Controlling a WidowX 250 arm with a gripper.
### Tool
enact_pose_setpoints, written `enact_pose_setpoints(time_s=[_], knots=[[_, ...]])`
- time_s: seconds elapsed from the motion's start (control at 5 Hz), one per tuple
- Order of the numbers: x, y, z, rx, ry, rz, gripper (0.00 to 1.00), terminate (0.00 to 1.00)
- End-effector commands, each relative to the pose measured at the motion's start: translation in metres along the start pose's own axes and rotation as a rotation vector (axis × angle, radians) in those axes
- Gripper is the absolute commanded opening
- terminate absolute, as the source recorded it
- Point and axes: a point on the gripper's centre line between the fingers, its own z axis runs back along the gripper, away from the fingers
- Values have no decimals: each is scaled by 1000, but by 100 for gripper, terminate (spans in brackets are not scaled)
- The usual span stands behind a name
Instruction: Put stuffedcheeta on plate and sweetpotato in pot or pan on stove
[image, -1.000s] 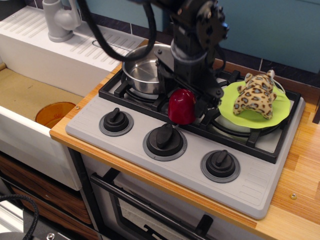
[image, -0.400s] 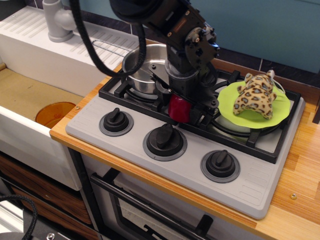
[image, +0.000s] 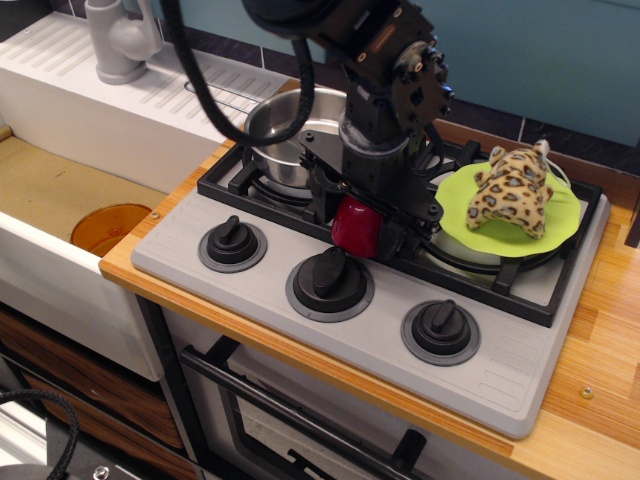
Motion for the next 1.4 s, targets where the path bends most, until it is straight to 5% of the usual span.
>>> enact_pose_setpoints(time_s=[0.0, 0.2, 0.4, 0.8, 1.2], knots=[[28, 19, 73, 11, 10, -54, 0, 0], [43, 44, 102, 11, 37, -106, 0, 0], [60, 75, 104, -41, 7, -169, 0, 0], [72, 98, 65, -48, -47, -203, 0, 0], [62, 80, 45, -41, -93, -170, 0, 0]])
